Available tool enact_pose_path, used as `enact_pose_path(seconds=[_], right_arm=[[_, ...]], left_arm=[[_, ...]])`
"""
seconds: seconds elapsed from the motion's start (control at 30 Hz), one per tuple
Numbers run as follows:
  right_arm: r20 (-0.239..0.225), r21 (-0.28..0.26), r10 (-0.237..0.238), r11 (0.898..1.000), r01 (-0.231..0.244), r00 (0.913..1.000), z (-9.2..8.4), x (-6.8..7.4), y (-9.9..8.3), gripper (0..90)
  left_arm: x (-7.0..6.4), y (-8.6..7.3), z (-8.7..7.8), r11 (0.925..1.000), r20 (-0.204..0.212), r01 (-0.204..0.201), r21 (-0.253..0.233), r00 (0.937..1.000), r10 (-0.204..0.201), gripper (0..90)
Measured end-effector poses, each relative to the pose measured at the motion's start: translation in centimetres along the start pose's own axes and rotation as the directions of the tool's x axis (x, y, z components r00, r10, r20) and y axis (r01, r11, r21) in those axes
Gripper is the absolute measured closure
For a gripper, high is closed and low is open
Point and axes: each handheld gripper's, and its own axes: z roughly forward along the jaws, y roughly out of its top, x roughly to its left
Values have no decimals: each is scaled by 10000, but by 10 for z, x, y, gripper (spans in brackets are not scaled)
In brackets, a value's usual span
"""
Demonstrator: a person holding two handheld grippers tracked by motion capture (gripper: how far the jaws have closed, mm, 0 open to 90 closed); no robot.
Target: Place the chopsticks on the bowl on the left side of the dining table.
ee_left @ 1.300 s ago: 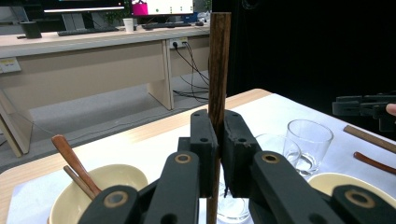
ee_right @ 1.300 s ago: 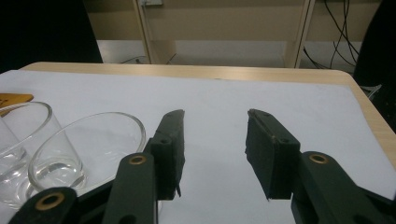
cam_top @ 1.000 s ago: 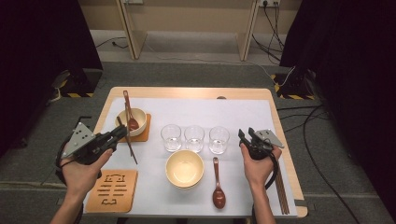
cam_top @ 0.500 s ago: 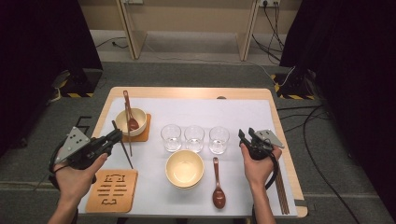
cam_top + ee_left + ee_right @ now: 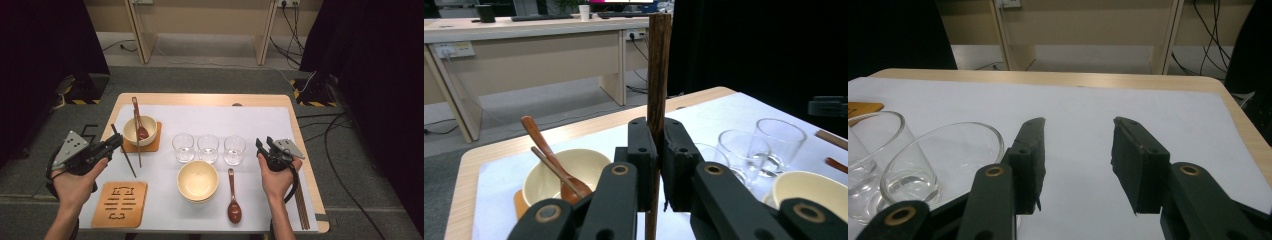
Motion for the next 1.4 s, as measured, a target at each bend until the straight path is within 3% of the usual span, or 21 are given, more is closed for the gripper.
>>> enact_pose_path(seconds=[0.43,0.87,1.4], right_arm=[[-13,5,-9,10000,9,10000,0,0,0,570],[-29,25,37,10000,-37,10000,1,0,0,569],[-63,39,114,9999,-114,9999,2,0,-1,567]], left_arm=[[32,0,38,9960,-492,605,664,9971,-573,835],[47,-1,66,9880,-690,1080,1102,9925,-1008,835],[59,0,104,9738,-1421,1884,1270,9751,-1701,835]])
